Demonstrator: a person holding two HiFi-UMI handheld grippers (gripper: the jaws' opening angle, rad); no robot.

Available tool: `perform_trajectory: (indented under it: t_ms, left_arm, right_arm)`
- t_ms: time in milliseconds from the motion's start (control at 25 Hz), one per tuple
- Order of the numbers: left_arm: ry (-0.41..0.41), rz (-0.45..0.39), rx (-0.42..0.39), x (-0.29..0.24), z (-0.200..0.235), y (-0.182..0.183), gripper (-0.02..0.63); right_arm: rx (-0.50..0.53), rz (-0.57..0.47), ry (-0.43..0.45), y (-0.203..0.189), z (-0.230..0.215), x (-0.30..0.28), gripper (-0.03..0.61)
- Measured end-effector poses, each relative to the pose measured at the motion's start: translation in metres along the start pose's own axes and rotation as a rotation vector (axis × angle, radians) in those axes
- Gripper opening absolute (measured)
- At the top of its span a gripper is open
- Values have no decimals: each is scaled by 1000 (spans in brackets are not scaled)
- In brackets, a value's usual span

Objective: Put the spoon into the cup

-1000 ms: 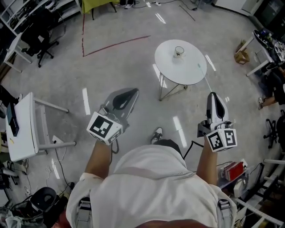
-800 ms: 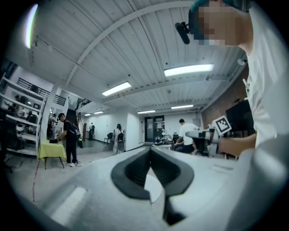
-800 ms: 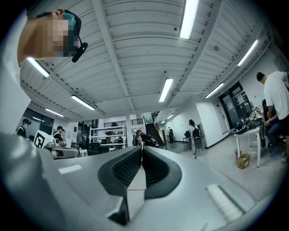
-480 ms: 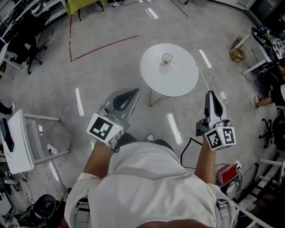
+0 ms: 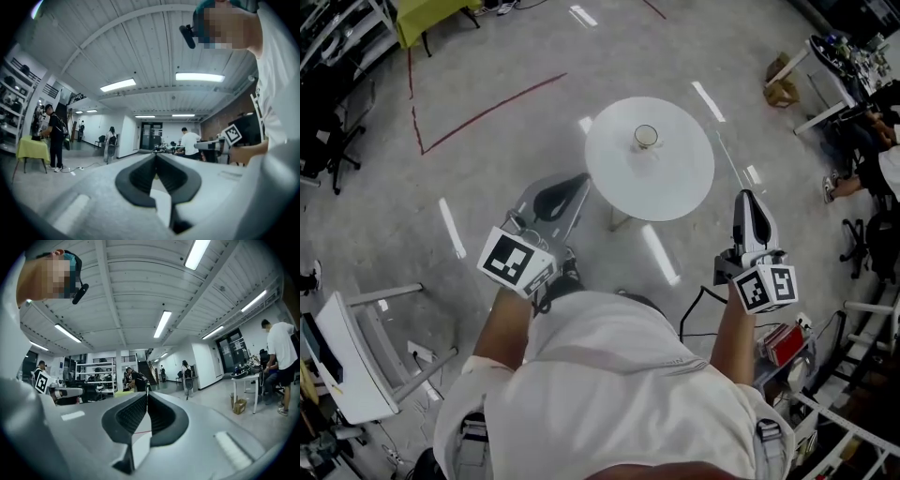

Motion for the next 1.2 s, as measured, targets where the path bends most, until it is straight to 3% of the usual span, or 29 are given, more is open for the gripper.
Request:
perform_trajectory:
  t_ms: [160, 320, 480, 640, 880, 1200]
  left_arm:
    - [-36, 14, 8, -7, 76, -1, 2]
    - [-59, 43, 19, -26, 111, -7, 2]
    - [-69, 60, 38, -47, 120, -13, 2]
    - [-95, 26, 43, -72, 112, -19, 2]
    - [-37, 90, 82, -89, 114, -41, 2]
    - [49, 119, 108, -86, 131, -65, 2]
  right_arm:
    - [39, 32, -27, -7, 29, -60, 12]
    - [67, 119, -64, -19, 30, -90, 12]
    - [69, 244, -99, -31, 3, -115, 12]
    - [81, 393, -77, -51, -36, -150, 12]
    - [182, 626, -11, -111, -72, -226, 12]
    - [276, 837, 60, -201, -90, -303, 12]
Point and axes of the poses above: the fingertips, and each gripper's own axes: x backward along the fingers, z to its left, y out of its top, the point moved 10 cm from there along x, backward along the fingers, and after that the axes turned 3 degrees about -y, right-handed, at the moved point
